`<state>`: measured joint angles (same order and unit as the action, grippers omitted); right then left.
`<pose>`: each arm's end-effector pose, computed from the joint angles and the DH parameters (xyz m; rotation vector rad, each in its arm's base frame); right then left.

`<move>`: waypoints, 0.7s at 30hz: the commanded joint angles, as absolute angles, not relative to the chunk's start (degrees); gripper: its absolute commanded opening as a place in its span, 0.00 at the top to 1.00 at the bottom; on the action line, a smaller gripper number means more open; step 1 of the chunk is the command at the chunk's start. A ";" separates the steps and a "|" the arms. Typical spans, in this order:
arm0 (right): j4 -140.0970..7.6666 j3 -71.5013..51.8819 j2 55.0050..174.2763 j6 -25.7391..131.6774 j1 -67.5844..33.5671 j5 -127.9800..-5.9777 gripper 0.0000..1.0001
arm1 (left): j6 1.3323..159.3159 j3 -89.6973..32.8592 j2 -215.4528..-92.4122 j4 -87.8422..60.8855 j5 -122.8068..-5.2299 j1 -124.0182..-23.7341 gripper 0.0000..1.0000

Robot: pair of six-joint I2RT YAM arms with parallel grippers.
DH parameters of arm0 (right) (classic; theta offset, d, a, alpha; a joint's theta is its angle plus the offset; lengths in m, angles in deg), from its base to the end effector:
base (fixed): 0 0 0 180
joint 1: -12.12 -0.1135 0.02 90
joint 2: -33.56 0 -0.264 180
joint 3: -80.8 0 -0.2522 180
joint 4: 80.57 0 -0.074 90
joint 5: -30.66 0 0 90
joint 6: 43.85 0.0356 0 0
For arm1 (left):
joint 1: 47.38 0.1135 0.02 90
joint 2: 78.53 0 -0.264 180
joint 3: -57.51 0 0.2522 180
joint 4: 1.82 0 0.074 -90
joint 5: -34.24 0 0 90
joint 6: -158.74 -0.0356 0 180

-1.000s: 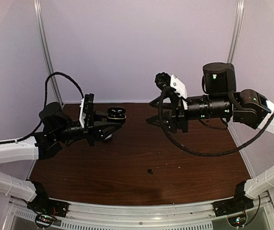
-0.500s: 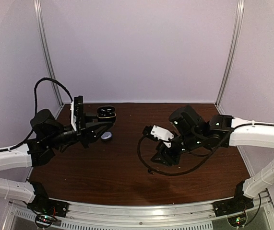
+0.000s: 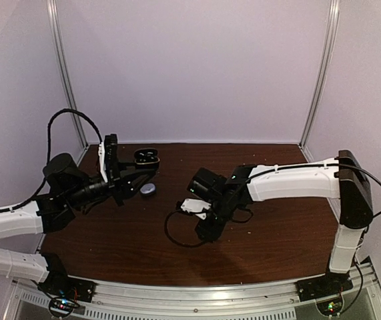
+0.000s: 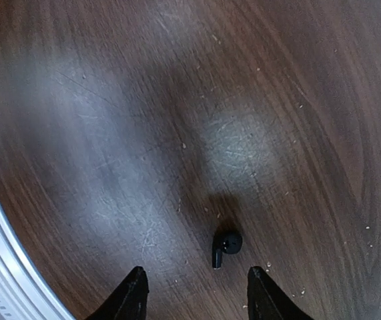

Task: Insert the wireless bluetooth earbuds into the charging case
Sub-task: Pick up the left earbud from the center of the board.

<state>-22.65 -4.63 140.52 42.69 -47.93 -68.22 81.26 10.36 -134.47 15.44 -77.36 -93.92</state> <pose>0.1850 0.3321 0.2091 -1.5490 2.4288 0.4339 0.1468 -0.1740 0.3094 0.7536 1.3327 -1.1028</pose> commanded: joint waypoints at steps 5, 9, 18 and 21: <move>-18.30 -1.57 146.34 44.39 -47.21 -67.03 0.49 | 80.28 11.23 -133.39 15.49 -76.20 -93.55 1.00; -18.59 -1.38 147.42 44.79 -46.99 -66.83 0.49 | 80.30 11.53 -133.55 15.79 -76.28 -93.60 1.00; -18.97 -0.57 149.84 44.45 -46.26 -67.36 0.55 | 79.93 11.49 -133.16 15.15 -75.93 -93.55 1.00; -18.84 -0.20 150.58 44.18 -46.03 -67.66 0.60 | 79.81 11.49 -133.14 14.67 -75.56 -93.59 1.00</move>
